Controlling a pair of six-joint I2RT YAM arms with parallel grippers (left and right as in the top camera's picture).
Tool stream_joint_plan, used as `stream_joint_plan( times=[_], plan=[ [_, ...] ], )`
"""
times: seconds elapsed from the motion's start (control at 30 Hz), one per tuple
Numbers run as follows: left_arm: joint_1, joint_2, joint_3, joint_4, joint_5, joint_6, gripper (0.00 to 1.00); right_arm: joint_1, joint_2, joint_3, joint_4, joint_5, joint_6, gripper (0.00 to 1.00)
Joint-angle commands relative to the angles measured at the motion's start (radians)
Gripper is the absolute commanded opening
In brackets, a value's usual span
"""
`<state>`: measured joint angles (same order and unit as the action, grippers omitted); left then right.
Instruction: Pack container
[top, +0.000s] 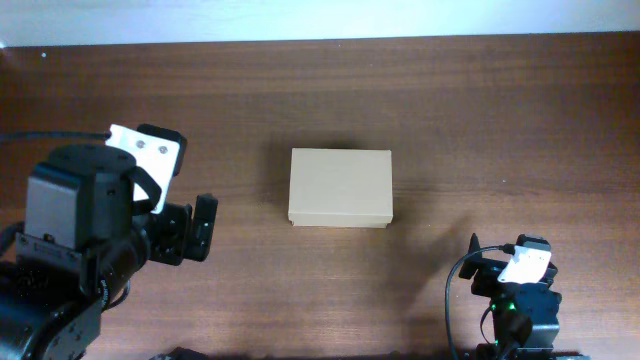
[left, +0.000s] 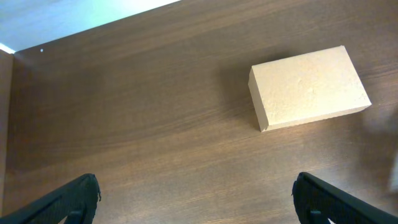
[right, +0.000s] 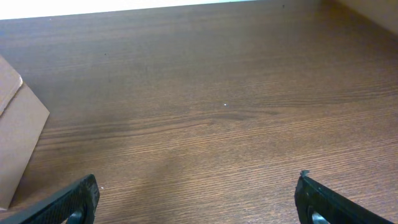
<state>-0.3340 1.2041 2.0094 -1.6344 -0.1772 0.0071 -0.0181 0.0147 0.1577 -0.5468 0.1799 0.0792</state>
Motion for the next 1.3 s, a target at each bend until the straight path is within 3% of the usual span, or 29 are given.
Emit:
stream_joint_plan(
  times=[0.0,0.23,0.33,0.4,0.5,0.67,0.87,1.1,1.27],
  plan=[
    [0.003,-0.003,0.008,0.002,-0.014,0.001,0.99,-0.008,-0.011,-0.009,0.005,0.016,0.004,0.99],
    [0.003,-0.001,0.007,0.015,-0.015,0.002,0.99,-0.008,-0.011,-0.009,0.005,0.016,0.004,0.99],
    [0.021,-0.025,-0.018,0.209,-0.013,0.001,0.99,-0.008,-0.011,-0.009,0.005,0.016,0.004,0.99],
    [0.107,-0.068,-0.081,0.423,0.018,0.001,0.99,-0.008,-0.011,-0.009,0.005,0.016,0.004,0.99],
    [0.217,-0.135,-0.196,0.598,0.027,0.001,0.99,-0.008,-0.011,-0.009,0.005,0.016,0.004,0.99],
    [0.392,-0.321,-0.546,0.838,-0.007,0.002,0.99,-0.009,-0.011,-0.009,0.005,0.016,0.004,0.99],
    [0.423,-0.546,-1.003,1.118,-0.232,0.002,0.99,-0.008,-0.011,-0.009,0.005,0.016,0.004,0.99],
    [0.423,-0.923,-1.662,1.775,-0.228,0.001,0.99,-0.008,-0.011,-0.009,0.005,0.016,0.004,0.99],
    [0.422,-1.080,-1.827,1.877,-0.227,0.001,0.99,-0.008,-0.011,-0.009,0.005,0.016,0.004,0.99]
  ],
)
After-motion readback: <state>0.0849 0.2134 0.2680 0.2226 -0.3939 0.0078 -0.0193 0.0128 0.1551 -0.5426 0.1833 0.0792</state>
